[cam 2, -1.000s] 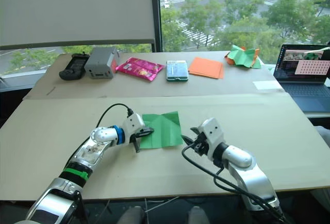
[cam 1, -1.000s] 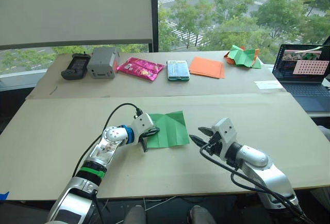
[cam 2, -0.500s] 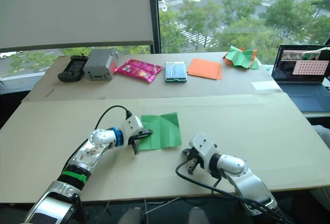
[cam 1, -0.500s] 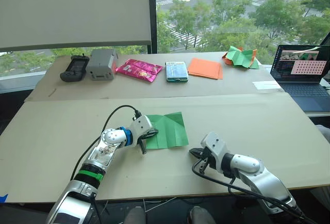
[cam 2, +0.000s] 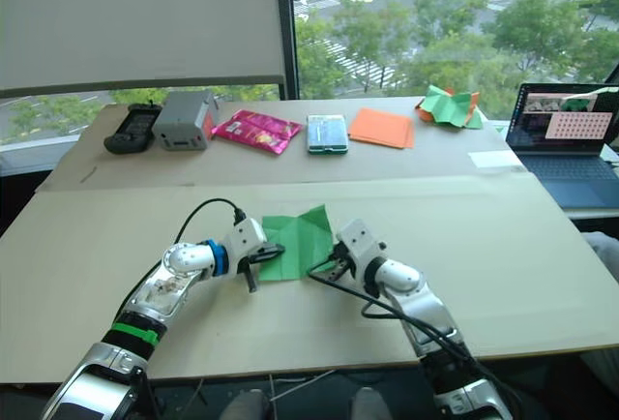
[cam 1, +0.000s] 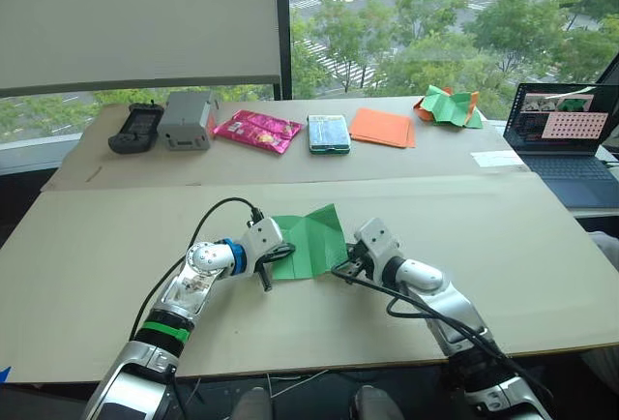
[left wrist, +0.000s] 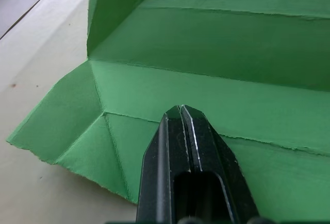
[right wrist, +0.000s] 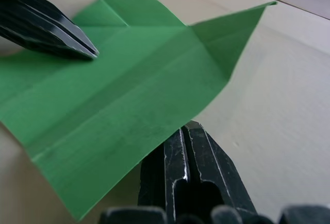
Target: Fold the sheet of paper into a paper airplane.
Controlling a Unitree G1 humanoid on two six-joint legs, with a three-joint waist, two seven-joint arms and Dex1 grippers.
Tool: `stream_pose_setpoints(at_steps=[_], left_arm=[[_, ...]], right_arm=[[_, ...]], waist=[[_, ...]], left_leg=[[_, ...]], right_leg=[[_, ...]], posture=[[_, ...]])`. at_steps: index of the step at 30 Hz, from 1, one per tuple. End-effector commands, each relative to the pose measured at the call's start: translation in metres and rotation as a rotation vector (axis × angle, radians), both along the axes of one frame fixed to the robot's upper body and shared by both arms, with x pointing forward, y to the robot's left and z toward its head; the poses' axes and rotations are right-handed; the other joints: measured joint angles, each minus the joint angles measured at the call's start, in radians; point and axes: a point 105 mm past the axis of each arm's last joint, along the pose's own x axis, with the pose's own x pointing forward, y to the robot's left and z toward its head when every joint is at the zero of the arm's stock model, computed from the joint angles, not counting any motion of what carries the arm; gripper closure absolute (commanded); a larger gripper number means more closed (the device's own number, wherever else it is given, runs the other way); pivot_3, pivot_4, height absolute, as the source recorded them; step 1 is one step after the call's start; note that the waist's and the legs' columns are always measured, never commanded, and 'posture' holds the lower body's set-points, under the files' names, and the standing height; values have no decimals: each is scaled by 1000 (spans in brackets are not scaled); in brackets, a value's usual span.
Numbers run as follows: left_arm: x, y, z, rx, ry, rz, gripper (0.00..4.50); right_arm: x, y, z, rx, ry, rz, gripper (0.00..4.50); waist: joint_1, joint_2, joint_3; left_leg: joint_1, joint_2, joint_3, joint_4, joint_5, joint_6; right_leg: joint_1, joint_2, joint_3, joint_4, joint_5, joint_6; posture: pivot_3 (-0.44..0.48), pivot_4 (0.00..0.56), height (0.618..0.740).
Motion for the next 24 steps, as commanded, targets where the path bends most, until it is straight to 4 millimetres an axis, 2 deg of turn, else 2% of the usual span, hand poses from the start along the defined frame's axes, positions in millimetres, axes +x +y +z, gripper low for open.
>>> stream_pose_setpoints(at_steps=[1, 4, 6, 8, 12, 15, 20, 24], left_arm=[[-4, 9, -19, 54, 70, 25, 4500], [-3, 16, -16, 53, 62, 55, 4500], [-2, 18, -14, 49, 60, 66, 4500], [-2, 28, -7, 40, 47, 101, 4500], [-9, 56, 17, 14, 15, 172, 4500], [-9, 66, 38, -48, -6, 203, 4500], [-8, 59, 57, -160, 0, 183, 4500], [-8, 37, 49, -234, 73, 117, 4500]], right_arm=[[-4, 27, 29, 71, -85, 93, 4471], [-4, 41, 24, 55, -73, 118, 4471], [-4, 43, 22, 47, -67, 123, 4471], [-4, 45, 10, 7, -38, 122, 4471], [-1, 44, -12, -57, 20, 105, 4471], [0, 43, -18, -75, 31, 107, 4471], [1, 43, -21, -85, 39, 111, 4471], [2, 44, -23, -89, 43, 107, 4471]], waist=[[0, 0, 0], [1, 0, 0], [0, 0, 0], [-2, 0, 0], [-21, 1, 1], [-24, 1, 1], [-16, 0, 2], [-10, 0, 2]], left_leg=[[0, 0, 0, 0, 0, 0], [0, 0, 0, 0, 0, 0], [0, 0, 0, 1, -1, -2], [-1, 0, 0, 0, -1, -2], [-1, 1, 0, -2, 0, -1], [-2, 1, 0, -4, 0, 0], [-6, 1, 0, -3, 0, -1], [-8, 1, 0, -1, 0, 0]], right_leg=[[0, 0, 0, 0, 0, 0], [-1, 0, 0, -1, 0, 0], [-1, 0, 0, -1, 0, 0], [-1, 0, 0, -1, 0, 0], [-5, 1, 0, 1, 0, 0], [-7, 1, 0, 2, 0, -1], [-13, 1, 0, 0, 0, -1], [-13, 1, 0, 0, 0, -1]], posture=[[0, 150, 706], [0, 150, 706], [0, 150, 706], [0, 150, 706], [0, 150, 706], [0, 150, 706], [0, 150, 706], [0, 150, 706]])
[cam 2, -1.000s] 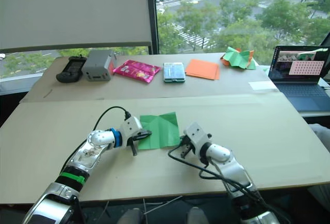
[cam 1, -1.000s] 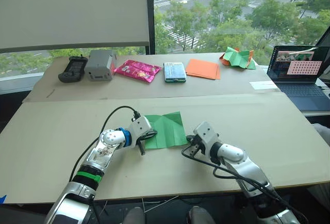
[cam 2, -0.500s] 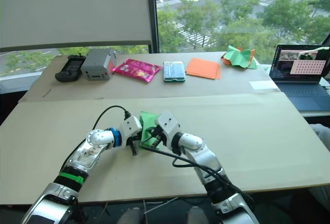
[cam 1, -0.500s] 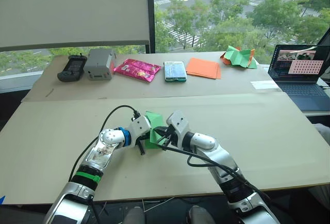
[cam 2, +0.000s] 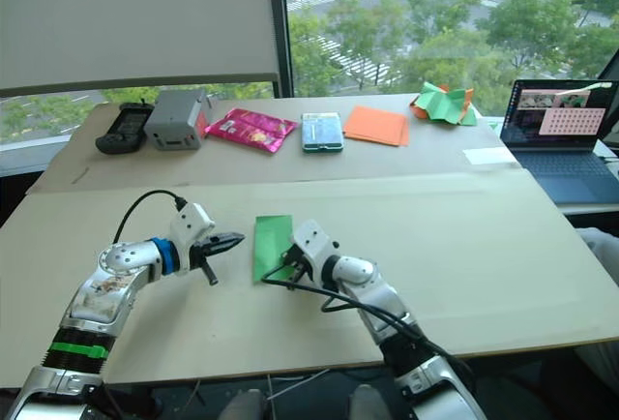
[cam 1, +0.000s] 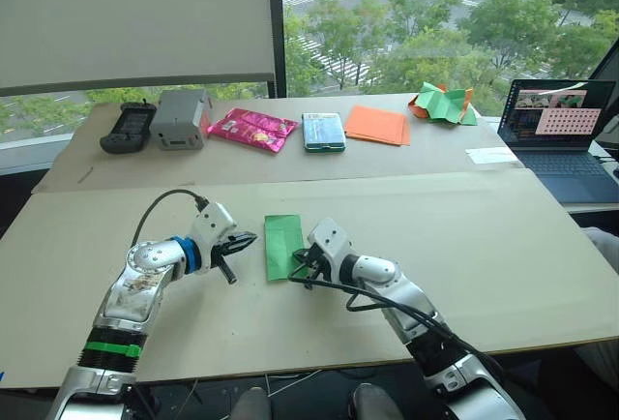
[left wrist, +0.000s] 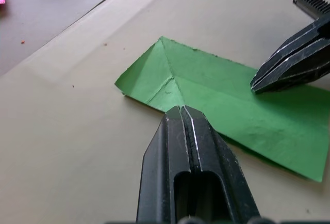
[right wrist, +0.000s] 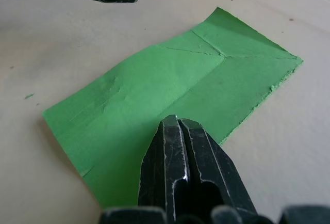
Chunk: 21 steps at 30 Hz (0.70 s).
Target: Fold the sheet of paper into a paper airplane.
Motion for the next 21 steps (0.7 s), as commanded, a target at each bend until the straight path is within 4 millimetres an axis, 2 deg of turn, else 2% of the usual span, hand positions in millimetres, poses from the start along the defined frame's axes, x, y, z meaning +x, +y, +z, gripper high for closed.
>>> stream_pose_setpoints(at_steps=[1, 7, 10, 15, 21], left_arm=[[1, -20, -1, -74, 35, -63, 4500], [1, -33, -41, 4, 132, -104, 4500], [0, -31, -54, 60, 150, -116, 4500], [-4, -33, -61, 110, 149, -153, 4500], [-6, -33, -61, 115, 141, -167, 4500]], right_arm=[[0, 0, -2, -11, 5, 6, 4471], [3, -7, 8, 3, -13, -5, 4471], [3, -10, 16, 12, -30, 9, 4471], [7, -18, 21, -17, -42, 39, 4471], [17, -22, 3, -148, -3, 96, 4471]], waist=[[3, 0, 0], [4, -1, -1], [10, 0, -1], [11, 0, -1], [9, 1, -1]], left_leg=[[0, 0, 0, 0, 0, 0], [-2, 0, 0, 1, 1, 1], [-1, 0, 0, 1, 1, 1], [-1, 0, 0, 1, 1, 1], [-1, 0, 0, 1, 1, 1]], right_leg=[[0, 0, 0, 0, 0, 0], [2, 1, 1, 2, 0, 0], [2, 1, 1, 2, 0, 0], [1, 1, 1, 1, 0, 0], [3, 1, 1, 2, 0, 0]], posture=[[0, 150, 706], [0, 150, 706], [0, 150, 706], [0, 150, 706], [0, 150, 706]])
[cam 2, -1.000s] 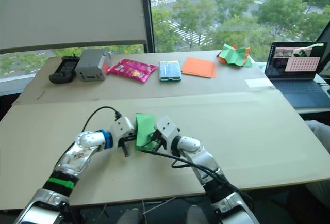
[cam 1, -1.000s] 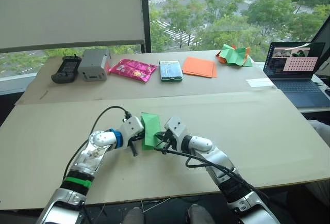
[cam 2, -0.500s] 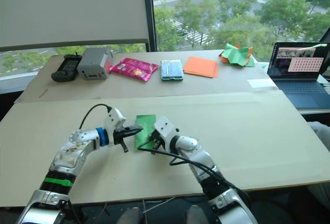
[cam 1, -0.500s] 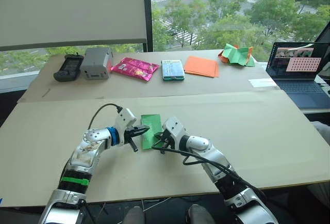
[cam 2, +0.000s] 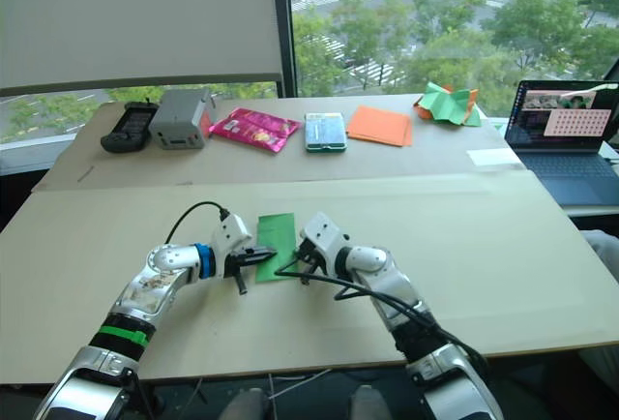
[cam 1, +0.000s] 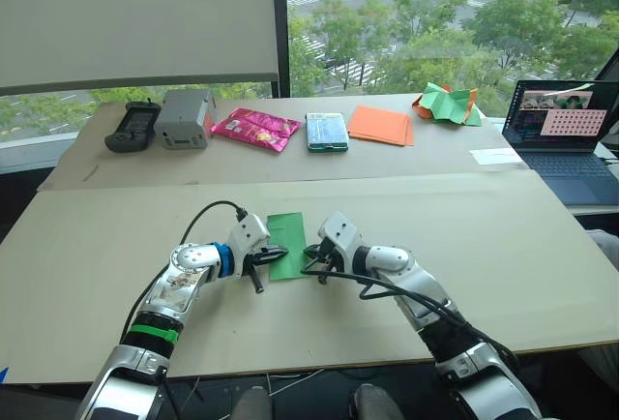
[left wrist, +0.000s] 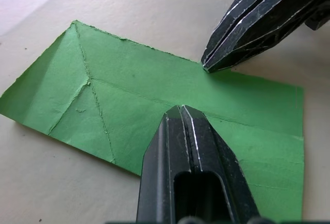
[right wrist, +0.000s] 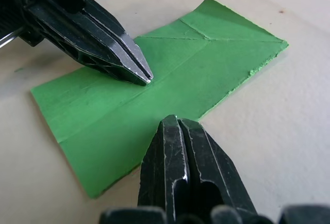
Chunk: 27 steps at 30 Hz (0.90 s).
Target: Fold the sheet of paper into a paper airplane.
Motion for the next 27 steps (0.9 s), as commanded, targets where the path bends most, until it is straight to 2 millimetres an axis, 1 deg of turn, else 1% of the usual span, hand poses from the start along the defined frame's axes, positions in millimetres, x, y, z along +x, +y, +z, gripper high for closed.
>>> stream_pose_setpoints(at_steps=[1, 7, 11, 15, 23, 27], left_arm=[[-8, 5, -17, 62, 54, -8, 4500], [-11, 7, -18, 67, 52, -2, 4500], [-13, 7, -17, 65, 51, 0, 4500], [-16, 7, -17, 66, 51, 3, 4500], [-18, 10, -18, 76, 51, 14, 4500], [-18, 10, -18, 77, 49, 18, 4500]], right_arm=[[6, 5, -1, -40, 0, 43, 4471], [29, 12, 4, -41, -16, 20, 4471], [42, 13, 5, -42, -23, -11, 4471], [57, 14, 11, -38, -41, -46, 4471], [70, 24, 21, -26, -63, -49, 4471], [73, 28, 25, -21, -71, -45, 4471]], waist=[[0, 0, 0], [-4, 1, 0], [-5, 1, 0], [-6, 1, 0], [-15, 2, 0], [-18, 2, 0]], left_leg=[[0, 0, 0, 0, 0, 0], [3, 0, 0, 0, 0, 0], [4, 0, 0, 0, 0, 0], [4, 0, 0, 0, 0, 0], [5, 0, 0, -1, 0, 0], [4, 0, 0, -1, 0, 0]], right_leg=[[1, 0, 0, 0, 0, 0], [4, 0, 0, 0, 0, 0], [5, 0, 0, 0, 0, 0], [6, 0, 0, 0, 0, 0], [5, 0, 0, 0, 0, 0], [6, 0, 0, 1, 0, 0]], posture=[[0, 150, 706], [0, 150, 706], [0, 150, 706], [0, 150, 706], [0, 150, 706], [0, 150, 706]])
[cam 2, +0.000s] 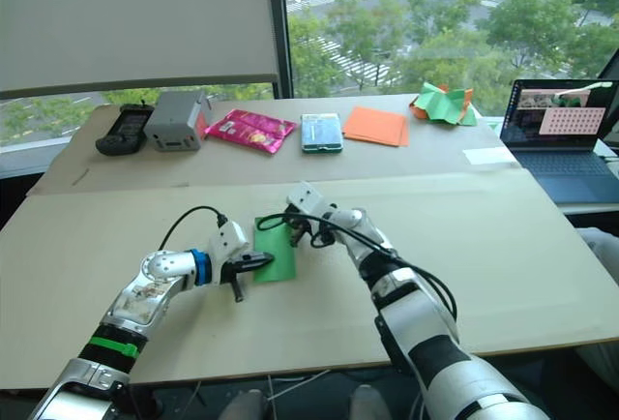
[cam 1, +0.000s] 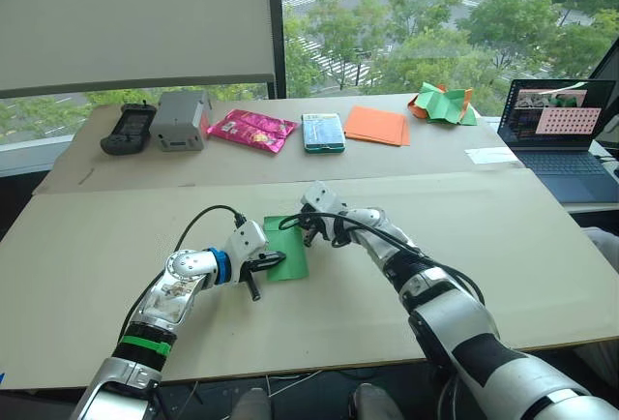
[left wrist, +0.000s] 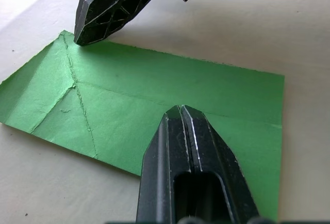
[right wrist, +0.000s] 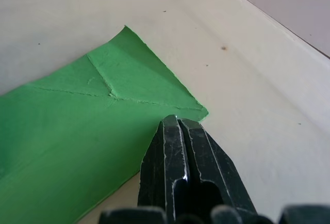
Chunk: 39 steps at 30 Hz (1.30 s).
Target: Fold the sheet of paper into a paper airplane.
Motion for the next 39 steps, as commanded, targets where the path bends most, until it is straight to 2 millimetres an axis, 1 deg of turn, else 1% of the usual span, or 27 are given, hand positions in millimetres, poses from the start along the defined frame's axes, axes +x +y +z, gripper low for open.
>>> stream_pose_setpoints(at_steps=[1, 7, 9, 11, 19, 22, 28, 32, 35, 39], left_arm=[[-7, 6, -19, 51, 68, 17, 4500], [-6, 8, -18, 53, 64, 23, 4500], [-6, 8, -18, 54, 63, 25, 4500], [-6, 8, -18, 54, 63, 26, 4500], [-5, 7, -18, 56, 62, 22, 4500], [-5, 7, -18, 58, 62, 20, 4500], [-4, 7, -18, 63, 62, 15, 4500], [-3, 7, -18, 64, 63, 12, 4500], [-2, 6, -18, 63, 64, 8, 4500], [-1, 6, -18, 63, 63, 3, 4500]], right_arm=[[4, 6, 13, 25, -42, 15, 4471], [-9, 7, 3, 2, -7, 98, 4471], [-13, 5, -1, -10, 13, 112, 4471], [-20, 0, -9, -28, 34, 125, 4471], [-57, -10, -31, -49, 108, 175, 4471], [-70, -14, -36, -52, 130, 186, 4471], [-102, -21, -45, -97, 177, 243, 4471], [-120, -24, -54, -136, 205, 277, 4471], [-127, -24, -56, -143, 216, 283, 4471], [-127, -23, -55, -146, 217, 279, 4471]], waist=[[-2, 0, 0], [-5, 0, 0], [-6, 1, 0], [-6, 1, 0], [-5, 5, -4], [-5, 5, -5], [-3, 6, -7], [-3, 5, -7], [-3, 5, -8], [0, 5, -8]], left_leg=[[0, 0, 0, 0, 0, 0], [0, 0, 0, 0, 0, 0], [0, 0, 0, 0, 0, 0], [1, 0, 0, 0, 0, 0], [4, 0, 0, 0, 0, 0], [4, 0, 0, 0, -1, -1], [5, 0, 0, 0, -1, -2], [7, 0, 0, 0, -5, -8], [8, 0, 0, 1, -5, -9], [8, 0, 0, 0, -5, -9]], right_leg=[[0, 0, 0, 0, 0, 0], [1, 0, 0, 0, 0, 0], [1, 0, 0, 0, 0, 0], [1, 0, 0, 0, 0, 0], [4, 0, 0, 0, -1, -1], [5, 0, 0, 0, -1, -1], [5, 0, 0, -1, -1, 0], [3, 0, 0, -3, -2, 0], [3, -1, 0, -3, -2, 0], [4, -1, 0, -3, -2, 0]], posture=[[0, 150, 706], [0, 150, 706], [0, 150, 706], [0, 150, 706], [0, 150, 706], [0, 150, 706], [0, 150, 706], [0, 150, 706], [0, 150, 706], [0, 150, 706]])
